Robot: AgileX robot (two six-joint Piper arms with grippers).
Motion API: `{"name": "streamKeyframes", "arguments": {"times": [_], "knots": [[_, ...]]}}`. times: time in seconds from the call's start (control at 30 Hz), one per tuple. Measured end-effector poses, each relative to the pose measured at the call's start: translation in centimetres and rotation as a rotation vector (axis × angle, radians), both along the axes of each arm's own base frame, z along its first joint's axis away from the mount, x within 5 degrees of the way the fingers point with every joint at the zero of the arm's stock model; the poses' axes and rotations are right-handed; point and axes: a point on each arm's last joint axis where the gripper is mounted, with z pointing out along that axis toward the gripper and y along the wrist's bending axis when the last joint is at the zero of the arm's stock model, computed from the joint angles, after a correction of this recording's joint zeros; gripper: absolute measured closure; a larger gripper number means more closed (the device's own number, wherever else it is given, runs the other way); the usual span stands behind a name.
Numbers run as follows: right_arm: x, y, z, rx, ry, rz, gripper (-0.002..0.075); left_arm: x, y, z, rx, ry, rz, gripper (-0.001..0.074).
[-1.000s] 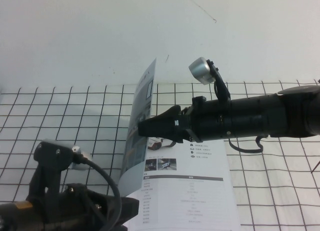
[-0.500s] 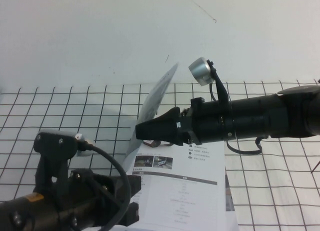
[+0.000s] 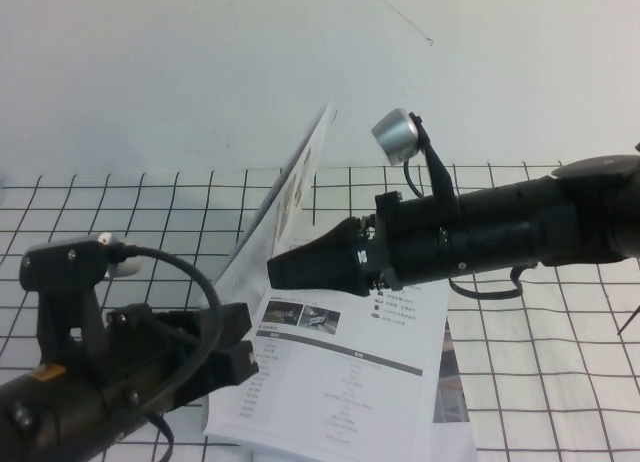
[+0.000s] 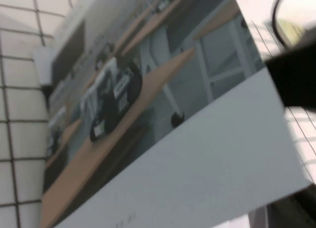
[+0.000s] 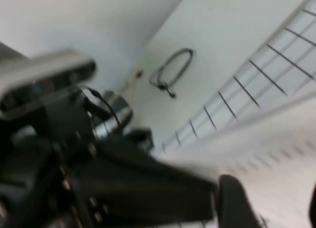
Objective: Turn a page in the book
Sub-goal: Open the closed book
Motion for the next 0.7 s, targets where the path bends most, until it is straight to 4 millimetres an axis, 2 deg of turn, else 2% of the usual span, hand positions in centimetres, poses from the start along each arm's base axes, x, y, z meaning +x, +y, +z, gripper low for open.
{"name": "streamKeyframes", "arguments": {"times": [0.2, 0.27, 0.43, 0.53, 0.7], "knots": [[0.3, -0.5, -2.0, -0.226, -0.113, 0.000, 0.0651, 0.6, 0.6, 0.3, -0.017, -0.032, 0.098, 0.0738], [0.6, -0.8, -3.4, -0.311, -0.126, -0.029, 0.0695, 0.8, 0.7, 0.2, -0.010, -0.039, 0.121, 0.0738], [1.3, -0.8, -7.7, -0.414, -0.050, -0.049, 0.0723, 1.7, 0.4, -1.0, 0.033, -0.007, 0.149, 0.0738], [1.4, -0.4, -10.0, -0.456, -0.007, -0.040, 0.0726, 2.4, 0.0, -2.4, 0.075, 0.044, 0.154, 0.0738], [0.8, 0.0, -12.0, -0.514, 0.007, 0.011, 0.0726, 3.2, -0.4, -4.4, 0.136, 0.104, 0.172, 0.0738]]}}
